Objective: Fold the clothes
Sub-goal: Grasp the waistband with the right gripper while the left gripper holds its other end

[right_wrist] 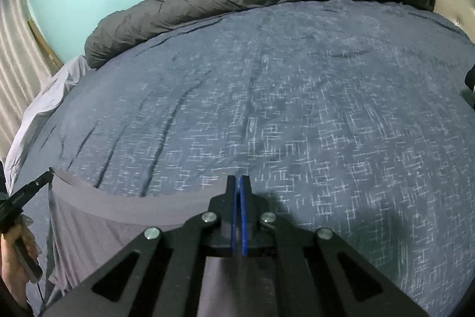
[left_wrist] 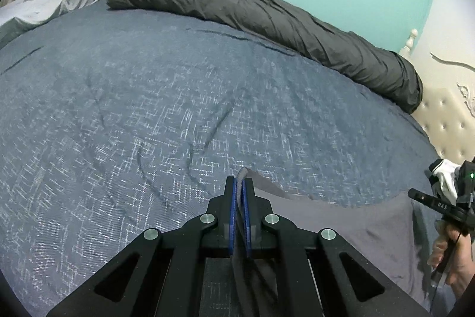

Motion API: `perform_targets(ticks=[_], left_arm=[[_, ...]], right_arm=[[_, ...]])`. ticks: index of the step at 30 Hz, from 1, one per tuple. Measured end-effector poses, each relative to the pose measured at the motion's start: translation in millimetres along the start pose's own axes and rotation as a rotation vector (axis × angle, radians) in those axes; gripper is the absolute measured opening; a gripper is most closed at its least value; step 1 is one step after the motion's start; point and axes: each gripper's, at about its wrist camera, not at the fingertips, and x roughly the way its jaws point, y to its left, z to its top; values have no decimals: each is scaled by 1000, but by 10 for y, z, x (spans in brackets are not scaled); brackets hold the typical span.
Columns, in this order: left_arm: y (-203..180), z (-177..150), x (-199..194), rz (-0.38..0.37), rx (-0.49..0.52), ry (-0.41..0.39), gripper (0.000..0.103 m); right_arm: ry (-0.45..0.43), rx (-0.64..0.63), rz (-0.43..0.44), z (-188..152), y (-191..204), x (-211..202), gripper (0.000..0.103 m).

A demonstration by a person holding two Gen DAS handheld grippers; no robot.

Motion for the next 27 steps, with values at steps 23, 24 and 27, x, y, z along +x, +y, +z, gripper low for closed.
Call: perform_targets(ticks=[23,24,27], left_arm=[[45,117,146,-44,13,84,24],[28,108,155,-45,25,92,24],[15,61,244,-37,35,117,24]], right_arm=[[133,1,58,-48,18,235,43],[133,-4,59,-56,15,227,40],[133,-19,64,-79,17,210,34]])
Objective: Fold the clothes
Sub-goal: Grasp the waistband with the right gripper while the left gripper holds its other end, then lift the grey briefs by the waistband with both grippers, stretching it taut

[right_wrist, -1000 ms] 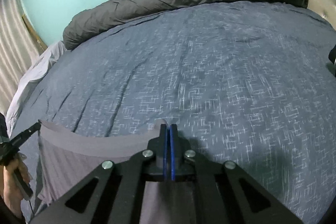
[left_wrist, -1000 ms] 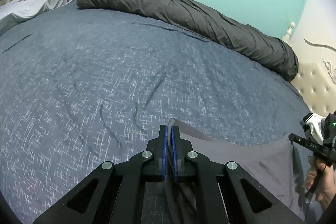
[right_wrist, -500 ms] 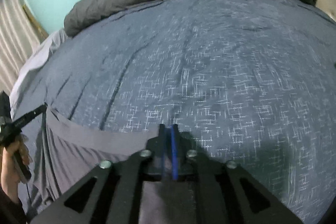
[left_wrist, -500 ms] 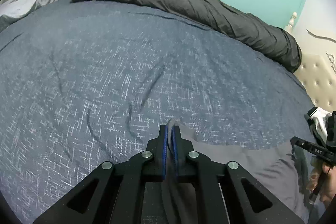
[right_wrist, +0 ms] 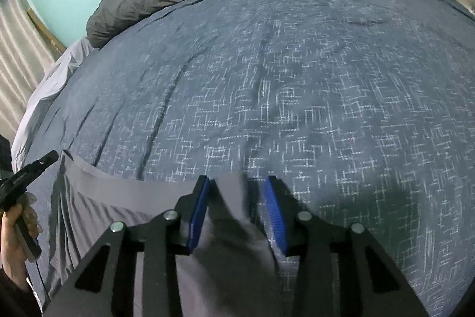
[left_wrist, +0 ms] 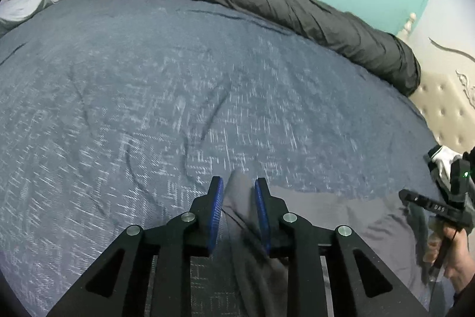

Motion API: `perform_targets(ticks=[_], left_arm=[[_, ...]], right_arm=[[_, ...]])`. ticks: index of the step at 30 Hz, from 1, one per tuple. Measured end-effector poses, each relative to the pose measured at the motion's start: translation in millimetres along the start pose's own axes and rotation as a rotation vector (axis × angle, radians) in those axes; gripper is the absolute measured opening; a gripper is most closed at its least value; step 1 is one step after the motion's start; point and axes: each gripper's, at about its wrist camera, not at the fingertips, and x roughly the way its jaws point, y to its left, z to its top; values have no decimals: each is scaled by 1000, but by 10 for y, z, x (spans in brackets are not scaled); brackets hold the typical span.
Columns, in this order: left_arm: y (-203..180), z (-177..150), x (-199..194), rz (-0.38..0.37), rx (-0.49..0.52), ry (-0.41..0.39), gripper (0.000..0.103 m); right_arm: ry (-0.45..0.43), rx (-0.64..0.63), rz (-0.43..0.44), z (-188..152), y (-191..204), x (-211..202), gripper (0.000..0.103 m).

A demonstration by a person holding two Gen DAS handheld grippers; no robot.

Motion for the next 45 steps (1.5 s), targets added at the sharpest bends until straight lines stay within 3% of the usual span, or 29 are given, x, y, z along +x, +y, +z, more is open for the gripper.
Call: perform_targets(ticks=[4,7,13,15,20,24,26,28,29,31,34,35,37,38,39,45], left_arm=[[55,-35,97,10,-15,13,24],[111,-49,106,1,-39,10,24],[88,-43,103,-17,-42,-17,21],[118,-56,7,-8,-28,-45,0],[148,-21,-34,-14,-39,-72,0],[248,-27,-91,-29,-84,-29,0],[178,4,-109,-25,-79,-9,5],[120,10,-136,-28,-59,-6,28],[94,1,-124,-41,-55,-3,45],[63,-20,-89,-60,-43,7,46],[81,-24,80,-30,-26,23,46],[103,-40,102,-40,-34,24,44],[135,-62,137,-45,-43,27,26],[148,-77,142,-45,-42,29,12],[145,-93,122,-52,-40,28,6],[51,-96,-125,-63,-17,-36,3]], right_arm=[[-2,-24,5,-22,26,-16,13],[-15,-71,-15,-32,93,-30,4],[-91,-61,-40,-5,65,-151,3],[-106,-60,-51,3,61,-176,3],[-128,-59,-67,36,71,-183,3],[-120,-52,-69,41,70,-139,3],[-111,-55,-73,38,78,-101,3],[-104,-46,-70,26,59,-87,3],[-101,-38,-66,21,48,-82,3],[-101,-28,-59,4,37,-94,3],[-98,-40,-56,-6,49,-113,3],[-98,-45,-55,-6,52,-121,3],[-100,-48,-53,-4,53,-134,3],[-102,-49,-51,-5,55,-141,3],[-103,-50,-49,-7,60,-148,3],[-123,-59,-44,-19,102,-277,3]])
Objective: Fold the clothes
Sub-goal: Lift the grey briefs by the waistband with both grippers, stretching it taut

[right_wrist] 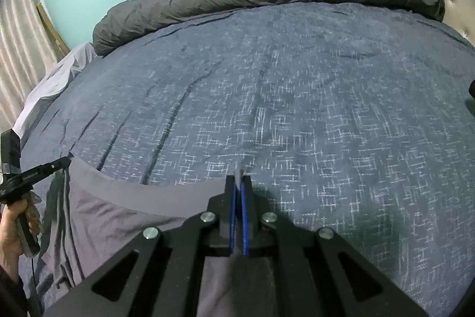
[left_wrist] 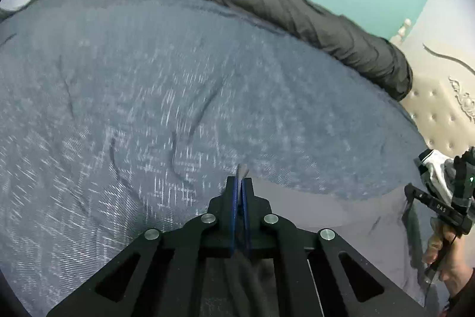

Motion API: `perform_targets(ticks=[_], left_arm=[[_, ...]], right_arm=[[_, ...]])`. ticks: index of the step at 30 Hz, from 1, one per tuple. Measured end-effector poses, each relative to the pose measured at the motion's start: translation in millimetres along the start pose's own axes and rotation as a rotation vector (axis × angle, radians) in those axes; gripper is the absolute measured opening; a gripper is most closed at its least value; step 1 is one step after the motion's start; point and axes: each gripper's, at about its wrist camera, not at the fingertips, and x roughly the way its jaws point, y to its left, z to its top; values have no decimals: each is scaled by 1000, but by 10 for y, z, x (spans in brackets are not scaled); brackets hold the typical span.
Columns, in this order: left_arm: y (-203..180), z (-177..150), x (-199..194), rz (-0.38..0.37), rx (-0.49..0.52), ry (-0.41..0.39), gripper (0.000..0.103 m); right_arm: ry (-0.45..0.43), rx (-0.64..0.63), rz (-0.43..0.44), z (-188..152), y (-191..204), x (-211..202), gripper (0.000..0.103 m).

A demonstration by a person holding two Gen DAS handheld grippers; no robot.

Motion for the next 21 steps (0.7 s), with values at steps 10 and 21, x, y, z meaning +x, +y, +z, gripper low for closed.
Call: perform_targets(ticks=[10,21], left_arm=[[-486,62,-996,-14,62,-147,3],[-1046,419,-2343,-31,169,-306,3]], right_arm=[[-115,-36,36,139,178,-900,3],[-311,-101,84,327,578,-2358,3]])
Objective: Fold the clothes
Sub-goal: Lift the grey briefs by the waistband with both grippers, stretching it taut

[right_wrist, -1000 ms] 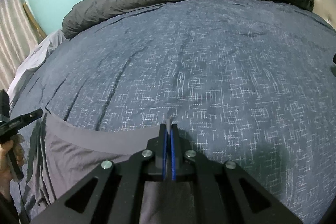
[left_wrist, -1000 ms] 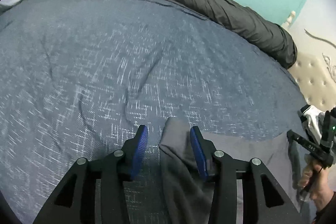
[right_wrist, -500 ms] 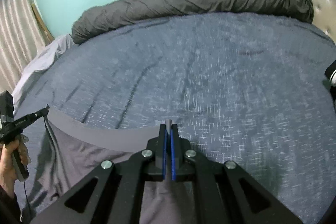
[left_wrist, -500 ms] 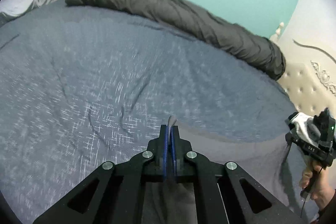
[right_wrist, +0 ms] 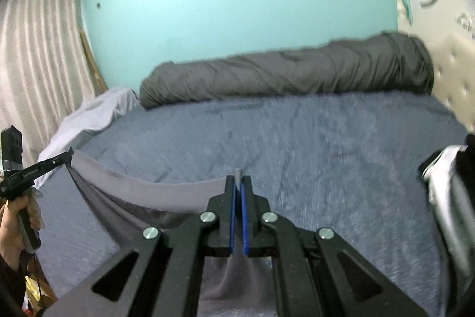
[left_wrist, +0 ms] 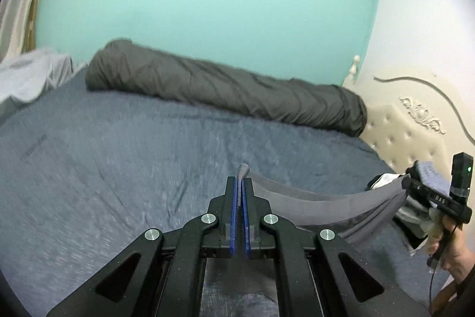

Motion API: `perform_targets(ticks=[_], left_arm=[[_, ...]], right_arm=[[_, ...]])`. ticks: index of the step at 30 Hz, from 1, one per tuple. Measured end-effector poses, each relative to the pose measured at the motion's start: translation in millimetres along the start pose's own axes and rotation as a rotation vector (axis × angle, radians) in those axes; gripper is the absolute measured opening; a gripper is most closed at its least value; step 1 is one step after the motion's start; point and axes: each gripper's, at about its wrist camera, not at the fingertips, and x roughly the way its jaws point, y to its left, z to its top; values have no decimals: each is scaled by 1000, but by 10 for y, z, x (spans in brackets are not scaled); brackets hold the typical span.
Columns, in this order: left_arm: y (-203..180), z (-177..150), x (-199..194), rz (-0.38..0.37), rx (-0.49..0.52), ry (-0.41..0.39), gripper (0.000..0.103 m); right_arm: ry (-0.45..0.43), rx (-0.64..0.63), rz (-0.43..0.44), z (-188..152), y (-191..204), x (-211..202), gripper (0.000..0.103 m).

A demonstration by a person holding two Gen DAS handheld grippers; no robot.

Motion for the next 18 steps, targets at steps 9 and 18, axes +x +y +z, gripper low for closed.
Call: perform_targets(ticks=[9,18], left_arm=[[-294,261,-781,-6,34,-67,3],[-446,27,-1135,-35,61,-31,3]], right_arm=[[-107,-68,14,346,350,-935,3],[-89,-88,30,212,467,-1410,3]])
